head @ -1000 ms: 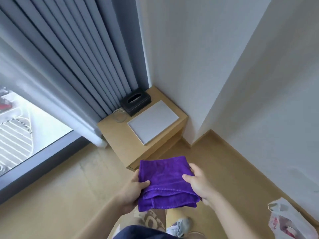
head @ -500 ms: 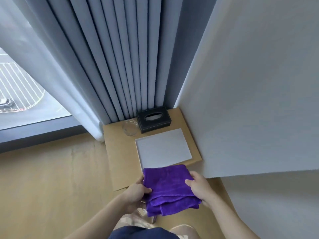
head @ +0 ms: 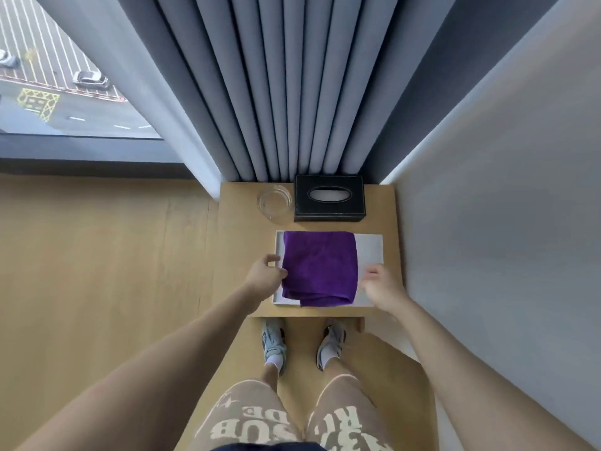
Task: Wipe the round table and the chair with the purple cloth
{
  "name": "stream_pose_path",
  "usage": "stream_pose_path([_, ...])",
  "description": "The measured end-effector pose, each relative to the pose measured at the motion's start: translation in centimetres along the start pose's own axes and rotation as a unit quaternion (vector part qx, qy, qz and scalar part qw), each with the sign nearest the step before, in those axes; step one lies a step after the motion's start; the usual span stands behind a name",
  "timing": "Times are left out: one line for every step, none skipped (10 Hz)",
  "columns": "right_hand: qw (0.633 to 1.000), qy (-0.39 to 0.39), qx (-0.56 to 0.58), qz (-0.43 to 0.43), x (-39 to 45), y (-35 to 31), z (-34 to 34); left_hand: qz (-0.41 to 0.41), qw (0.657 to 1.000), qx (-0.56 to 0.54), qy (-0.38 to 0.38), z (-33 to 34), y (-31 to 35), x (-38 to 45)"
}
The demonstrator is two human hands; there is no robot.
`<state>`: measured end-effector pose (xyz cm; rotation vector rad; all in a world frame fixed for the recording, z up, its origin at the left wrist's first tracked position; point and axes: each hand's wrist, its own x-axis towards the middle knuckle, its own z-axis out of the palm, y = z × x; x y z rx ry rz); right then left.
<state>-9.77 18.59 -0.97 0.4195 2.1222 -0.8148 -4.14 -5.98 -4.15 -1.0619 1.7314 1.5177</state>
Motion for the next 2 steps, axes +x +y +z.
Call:
stream_pose_path([0.995, -0.055, -0.085, 0.009, 1.2, 1.6, -0.4, -0.019, 0.998, 0.062, 0.005, -0.4, -2.0, -0.2])
stream_pose_path([0.993, -0.08, -0.087, 0.017, 0.8, 3.6, -0.4, -0.033, 0.996, 0.086, -0.01, -0.7, -4.8, -3.3])
